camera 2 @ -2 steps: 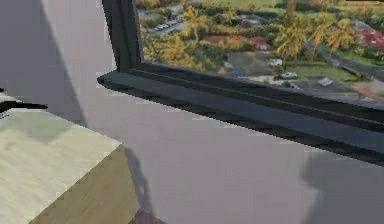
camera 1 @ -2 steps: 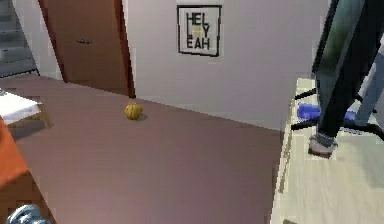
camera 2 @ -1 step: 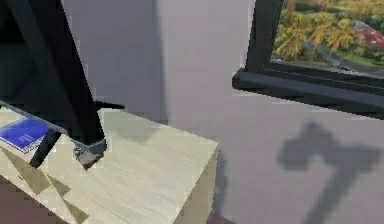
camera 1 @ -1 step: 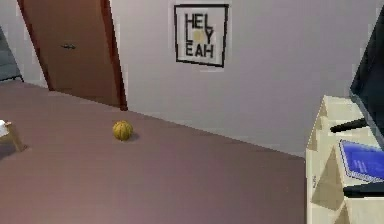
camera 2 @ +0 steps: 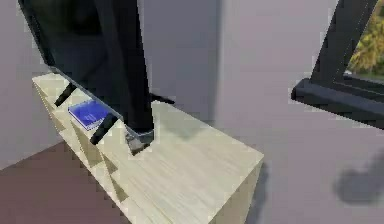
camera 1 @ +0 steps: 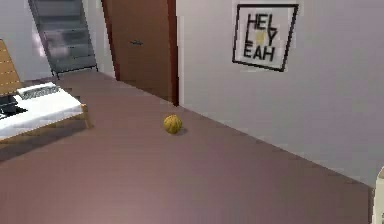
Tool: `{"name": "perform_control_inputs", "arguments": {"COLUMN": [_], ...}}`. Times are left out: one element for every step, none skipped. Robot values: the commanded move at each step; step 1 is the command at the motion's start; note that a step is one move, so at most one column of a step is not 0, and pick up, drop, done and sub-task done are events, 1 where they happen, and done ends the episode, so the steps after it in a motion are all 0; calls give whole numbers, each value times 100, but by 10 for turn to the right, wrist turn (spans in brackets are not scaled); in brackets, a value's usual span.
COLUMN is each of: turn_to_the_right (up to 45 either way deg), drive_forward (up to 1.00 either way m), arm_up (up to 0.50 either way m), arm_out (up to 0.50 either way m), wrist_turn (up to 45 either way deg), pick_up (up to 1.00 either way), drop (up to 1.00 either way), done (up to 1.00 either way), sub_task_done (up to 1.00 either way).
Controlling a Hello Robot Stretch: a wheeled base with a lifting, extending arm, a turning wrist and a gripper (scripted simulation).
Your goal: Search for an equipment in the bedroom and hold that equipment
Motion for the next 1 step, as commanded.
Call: {"name": "perform_control_inputs", "arguments": {"turn_to_the_right": [0], "drive_forward": [100], "arm_up": [0], "arm_out": [0], "wrist_turn": [0], "pick_up": [0], "drop": [0], "done": [0], "sub_task_done": [0]}}
